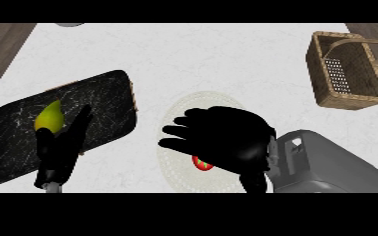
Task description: Pick the tomato from the placemat and place it in the basket
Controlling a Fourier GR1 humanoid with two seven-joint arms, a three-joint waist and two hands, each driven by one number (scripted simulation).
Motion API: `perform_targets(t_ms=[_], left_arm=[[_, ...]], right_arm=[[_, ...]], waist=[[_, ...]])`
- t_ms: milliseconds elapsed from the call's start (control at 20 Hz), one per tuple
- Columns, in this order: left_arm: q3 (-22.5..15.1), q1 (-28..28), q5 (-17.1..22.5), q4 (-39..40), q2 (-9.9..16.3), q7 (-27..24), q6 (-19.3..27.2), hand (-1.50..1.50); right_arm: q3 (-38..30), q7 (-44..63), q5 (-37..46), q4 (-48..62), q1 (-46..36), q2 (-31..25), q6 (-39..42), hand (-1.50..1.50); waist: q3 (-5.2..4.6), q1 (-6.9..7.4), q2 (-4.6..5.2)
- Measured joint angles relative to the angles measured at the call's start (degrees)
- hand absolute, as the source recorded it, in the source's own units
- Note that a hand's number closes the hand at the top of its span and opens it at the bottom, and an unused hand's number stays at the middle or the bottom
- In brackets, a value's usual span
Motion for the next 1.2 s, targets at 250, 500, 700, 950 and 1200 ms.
perform_targets(t_ms=[250, 500, 700, 950, 1200], left_arm=[[0.7, 0.31, 0.28, -0.24, 0.17, -0.15, -0.84, 0.0], [0.56, 0.19, -0.71, -0.14, -0.22, 0.04, -0.62, 0.0], [0.97, 0.12, -0.32, -0.64, -0.05, 1.5, -1.1, 0.0], [1.0, 0.44, -1.05, -0.88, -0.67, 1.21, -0.86, 0.0], [1.66, 0.91, -0.9, -0.31, -0.69, -0.74, -2.07, 0.0]], right_arm=[[1.55, -4.46, 4.63, 2.32, 2.14, 0.11, -2.72, -1.5], [3.54, -8.94, 9.78, 5.69, 3.9, 0.51, -6.63, -1.5], [4.58, -11.2, 12.52, 7.92, 4.94, 1.48, -8.74, -1.5], [5.77, -12.51, 15.36, 10.96, 5.97, 4.45, -11.12, -1.5], [7.74, -14.79, 19.14, 14.05, 6.78, 4.97, -13.28, -1.5]], waist=[[-0.11, 0.08, -0.02], [-0.07, 0.07, -0.03], [-0.16, 0.05, -0.05], [-0.19, 0.07, -0.1], [-0.1, 0.02, -0.15]])
